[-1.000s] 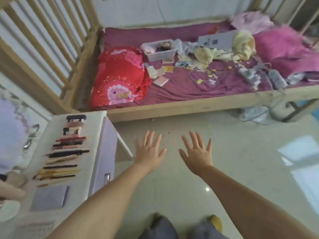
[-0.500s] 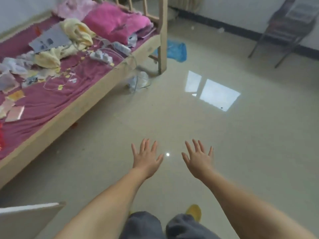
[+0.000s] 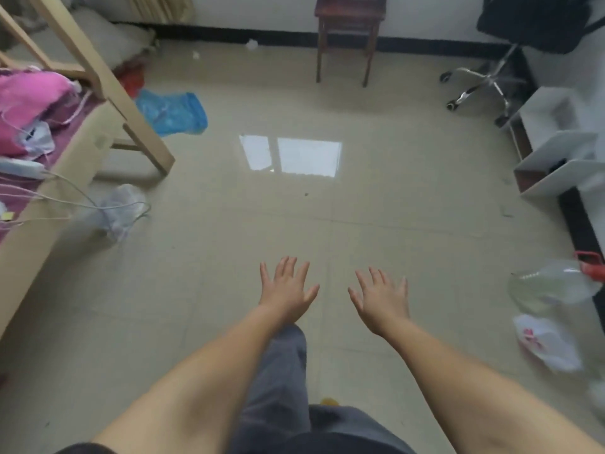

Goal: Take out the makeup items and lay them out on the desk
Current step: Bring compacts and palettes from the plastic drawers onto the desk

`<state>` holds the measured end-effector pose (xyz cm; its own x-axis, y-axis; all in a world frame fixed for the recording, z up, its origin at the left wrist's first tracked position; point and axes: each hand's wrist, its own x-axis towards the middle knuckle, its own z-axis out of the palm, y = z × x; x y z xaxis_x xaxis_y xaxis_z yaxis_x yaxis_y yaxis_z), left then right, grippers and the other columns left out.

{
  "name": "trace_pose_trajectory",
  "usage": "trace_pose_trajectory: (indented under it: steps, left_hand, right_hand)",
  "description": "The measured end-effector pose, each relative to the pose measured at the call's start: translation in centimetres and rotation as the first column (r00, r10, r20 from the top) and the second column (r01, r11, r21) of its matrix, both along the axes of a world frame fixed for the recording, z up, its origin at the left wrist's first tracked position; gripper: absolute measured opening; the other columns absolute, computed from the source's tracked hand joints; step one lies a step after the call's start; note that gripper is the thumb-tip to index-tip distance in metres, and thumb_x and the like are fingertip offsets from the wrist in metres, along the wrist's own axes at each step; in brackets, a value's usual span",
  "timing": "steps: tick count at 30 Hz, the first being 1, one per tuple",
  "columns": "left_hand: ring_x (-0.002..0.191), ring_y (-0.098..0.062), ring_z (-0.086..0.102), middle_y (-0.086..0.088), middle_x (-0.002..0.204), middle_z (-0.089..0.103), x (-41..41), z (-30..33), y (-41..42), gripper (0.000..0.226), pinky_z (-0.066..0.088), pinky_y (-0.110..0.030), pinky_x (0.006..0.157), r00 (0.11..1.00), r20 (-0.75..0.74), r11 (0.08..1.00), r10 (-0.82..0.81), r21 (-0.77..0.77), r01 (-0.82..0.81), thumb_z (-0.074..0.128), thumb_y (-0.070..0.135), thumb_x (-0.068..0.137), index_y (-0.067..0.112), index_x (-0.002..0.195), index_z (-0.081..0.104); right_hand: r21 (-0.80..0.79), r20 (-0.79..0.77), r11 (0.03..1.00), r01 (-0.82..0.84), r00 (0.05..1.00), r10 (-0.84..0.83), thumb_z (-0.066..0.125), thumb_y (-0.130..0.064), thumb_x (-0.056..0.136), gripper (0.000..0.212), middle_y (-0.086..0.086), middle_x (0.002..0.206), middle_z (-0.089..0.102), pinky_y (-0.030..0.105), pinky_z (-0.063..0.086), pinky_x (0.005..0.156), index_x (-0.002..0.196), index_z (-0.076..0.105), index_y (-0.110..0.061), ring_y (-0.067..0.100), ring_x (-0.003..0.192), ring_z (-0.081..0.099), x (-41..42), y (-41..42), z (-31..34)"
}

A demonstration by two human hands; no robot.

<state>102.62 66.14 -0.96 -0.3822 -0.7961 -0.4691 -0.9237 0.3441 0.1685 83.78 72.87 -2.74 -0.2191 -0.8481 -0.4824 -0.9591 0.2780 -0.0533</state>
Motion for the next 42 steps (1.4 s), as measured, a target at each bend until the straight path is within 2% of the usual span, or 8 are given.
trace_pose_trajectory:
  steps: [5,11,19,23,33,42]
  left_hand:
    - [0.146,-0.02,-0.005,-0.005,0.159,0.004,-2.1,-0.4,-11.1,0.064,-0.012,-0.06,0.11,0.997,0.029,0.997,-0.069,-0.03,0.07,0.019,0.056,0.095,0.024,0.15,0.009]
    - [0.146,-0.02,-0.002,-0.005,0.158,0.009,-6.6,1.1,-26.3,0.065,-0.013,-0.058,0.11,0.985,-0.025,0.983,-0.172,-0.061,0.171,0.02,0.057,0.095,0.023,0.149,0.012]
    - [0.146,-0.021,0.0,-0.005,0.157,0.011,-12.4,0.7,-41.1,0.064,-0.01,-0.059,0.11,0.976,0.007,0.976,-0.22,-0.01,0.22,0.022,0.056,0.095,0.023,0.149,0.014]
    - [0.146,-0.022,0.002,-0.005,0.157,0.013,-16.7,-0.3,-49.8,0.063,-0.009,-0.06,0.111,0.974,0.021,0.973,-0.227,-0.029,0.228,0.021,0.056,0.095,0.023,0.148,0.015]
    - [0.145,-0.021,0.008,-0.004,0.156,0.018,-28.2,0.3,-71.6,0.062,-0.004,-0.059,0.112,0.996,0.019,0.995,-0.085,-0.041,0.086,0.023,0.056,0.094,0.024,0.147,0.018]
    - [0.145,-0.019,0.008,-0.003,0.154,0.02,-36.6,-1.0,-93.0,0.059,-0.005,-0.06,0.111,0.996,0.028,0.995,-0.08,-0.061,0.081,0.026,0.054,0.096,0.023,0.146,0.02]
  right_hand:
    - [-0.034,0.013,0.998,0.048,0.999,-0.048,0.018,-0.052,0.098,0.055,0.003,0.157,0.018,0.058,0.01,0.111,0.148,0.019,-0.028,0.02,0.144,0.017,-2.3,-10.4,0.1]
    - [-0.072,0.056,0.972,0.223,0.974,-0.22,0.021,-0.05,0.099,0.054,0.004,0.156,0.023,0.052,0.016,0.112,0.147,0.023,-0.027,0.021,0.142,0.02,-5.5,-24.0,2.1]
    - [-0.035,0.058,0.943,0.331,0.943,-0.329,0.022,-0.05,0.098,0.054,0.005,0.154,0.026,0.052,0.017,0.111,0.146,0.026,-0.026,0.022,0.139,0.025,-11.4,-37.1,2.8]
    - [-0.028,0.068,0.948,0.316,0.947,-0.314,0.021,-0.049,0.098,0.054,0.004,0.155,0.025,0.053,0.015,0.112,0.147,0.024,-0.027,0.022,0.14,0.024,-16.2,-45.3,1.8]
    - [-0.039,0.075,0.98,0.194,0.979,-0.19,0.022,-0.049,0.098,0.053,0.004,0.152,0.027,0.052,0.013,0.113,0.146,0.025,-0.027,0.022,0.14,0.024,-30.8,-69.3,2.8]
    - [-0.049,0.067,0.985,0.164,0.985,-0.16,0.022,-0.048,0.099,0.052,0.005,0.153,0.025,0.052,0.011,0.114,0.147,0.024,-0.027,0.022,0.14,0.023,-39.9,-90.9,2.1]
